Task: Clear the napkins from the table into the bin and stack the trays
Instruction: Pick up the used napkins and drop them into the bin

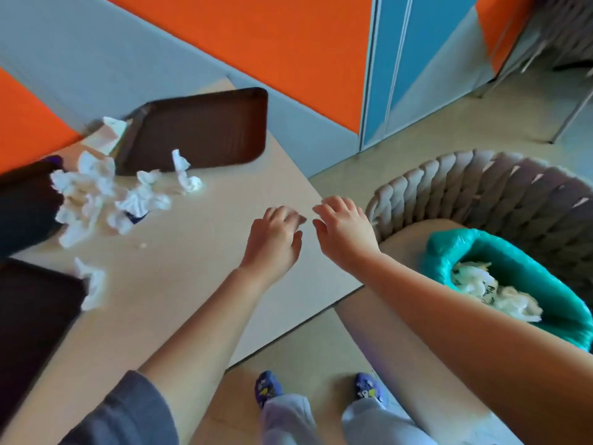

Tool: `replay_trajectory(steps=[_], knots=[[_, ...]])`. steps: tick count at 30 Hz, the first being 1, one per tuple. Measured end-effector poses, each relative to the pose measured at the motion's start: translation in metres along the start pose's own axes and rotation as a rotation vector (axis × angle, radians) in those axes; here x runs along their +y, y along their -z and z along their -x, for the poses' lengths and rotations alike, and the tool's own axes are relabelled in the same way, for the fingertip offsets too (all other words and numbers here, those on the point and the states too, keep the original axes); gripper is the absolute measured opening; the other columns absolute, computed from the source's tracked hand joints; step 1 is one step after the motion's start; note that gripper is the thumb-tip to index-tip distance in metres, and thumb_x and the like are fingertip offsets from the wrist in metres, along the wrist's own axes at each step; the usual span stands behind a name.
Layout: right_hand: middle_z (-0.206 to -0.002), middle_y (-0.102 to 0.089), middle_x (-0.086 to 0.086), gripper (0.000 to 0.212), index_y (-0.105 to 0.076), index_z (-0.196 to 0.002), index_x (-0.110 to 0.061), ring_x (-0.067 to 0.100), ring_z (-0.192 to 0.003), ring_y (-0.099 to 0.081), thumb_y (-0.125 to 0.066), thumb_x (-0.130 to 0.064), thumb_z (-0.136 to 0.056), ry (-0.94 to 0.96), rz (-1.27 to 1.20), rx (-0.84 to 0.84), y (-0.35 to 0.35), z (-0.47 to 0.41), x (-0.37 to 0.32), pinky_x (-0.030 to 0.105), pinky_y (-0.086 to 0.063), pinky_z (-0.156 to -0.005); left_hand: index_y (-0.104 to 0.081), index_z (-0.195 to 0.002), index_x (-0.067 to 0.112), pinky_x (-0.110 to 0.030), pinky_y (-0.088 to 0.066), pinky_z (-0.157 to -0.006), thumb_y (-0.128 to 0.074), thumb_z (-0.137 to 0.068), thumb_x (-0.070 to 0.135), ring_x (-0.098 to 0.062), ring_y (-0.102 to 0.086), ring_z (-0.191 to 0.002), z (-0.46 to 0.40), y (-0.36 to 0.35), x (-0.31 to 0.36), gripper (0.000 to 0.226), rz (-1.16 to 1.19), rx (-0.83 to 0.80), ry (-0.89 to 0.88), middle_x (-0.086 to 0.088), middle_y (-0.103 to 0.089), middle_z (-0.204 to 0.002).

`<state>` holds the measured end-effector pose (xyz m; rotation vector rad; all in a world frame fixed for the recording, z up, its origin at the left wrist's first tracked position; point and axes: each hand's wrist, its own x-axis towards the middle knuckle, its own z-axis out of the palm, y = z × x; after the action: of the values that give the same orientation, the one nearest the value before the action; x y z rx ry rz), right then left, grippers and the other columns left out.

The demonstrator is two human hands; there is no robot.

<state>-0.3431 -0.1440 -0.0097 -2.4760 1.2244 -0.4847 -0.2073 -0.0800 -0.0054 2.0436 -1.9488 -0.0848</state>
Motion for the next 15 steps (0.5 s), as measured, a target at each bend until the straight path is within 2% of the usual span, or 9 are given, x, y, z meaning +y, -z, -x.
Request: replay_trajectory(steps=[4,9,12,15], knots=[[-0.13,-0.052,0.011,0.033,-0.054,-0.125,-0.013,0.033,-0.121,-0.045,-0.049,-0.02,-0.093,0.141,-0.031,-0.112,-0.028,-0.021,-0.08,0.04,-0.036,-0.1,-0.061,-0.115,0.014,-0.038,-0.043,-0.081,-0.058,-0.085,0.015,-0.027,-0.051,-0.109,0.044,0.036,-0.068,0.03,-0.036,0.029,0.165,-0.004,-0.06,-0.114],[-0.136,-0.045,0.006,0.039,-0.045,-0.133,-0.019,0.028,-0.126,-0.04,-0.047,-0.022,-0.093,0.282,-0.034,-0.269,-0.079,-0.041,-0.179,0.038,-0.034,-0.102,-0.055,-0.124,0.017,-0.038,-0.04,-0.088,-0.055,-0.088,0.018,-0.025,-0.045,-0.117,0.106,0.072,-0.157,0.036,-0.079,0.016,0.382,-0.003,-0.053,-0.123],[-0.137,-0.043,0.005,0.041,-0.043,-0.134,-0.02,0.027,-0.127,-0.038,-0.047,-0.022,-0.093,0.334,-0.021,-0.331,-0.108,-0.051,-0.23,0.038,-0.035,-0.102,-0.05,-0.13,0.02,-0.037,-0.039,-0.092,-0.055,-0.088,0.02,-0.024,-0.041,-0.122,0.143,0.088,-0.213,0.042,-0.131,-0.041,0.496,-0.003,-0.047,-0.131],[-0.137,-0.042,0.006,0.041,-0.043,-0.134,-0.02,0.027,-0.127,-0.038,-0.047,-0.022,-0.093,0.359,0.005,-0.376,-0.131,-0.062,-0.261,0.038,-0.035,-0.101,-0.042,-0.135,0.024,-0.038,-0.036,-0.098,-0.058,-0.086,0.03,-0.025,-0.032,-0.13,0.166,0.098,-0.26,0.052,-0.188,-0.194,0.569,-0.003,-0.035,-0.143]])
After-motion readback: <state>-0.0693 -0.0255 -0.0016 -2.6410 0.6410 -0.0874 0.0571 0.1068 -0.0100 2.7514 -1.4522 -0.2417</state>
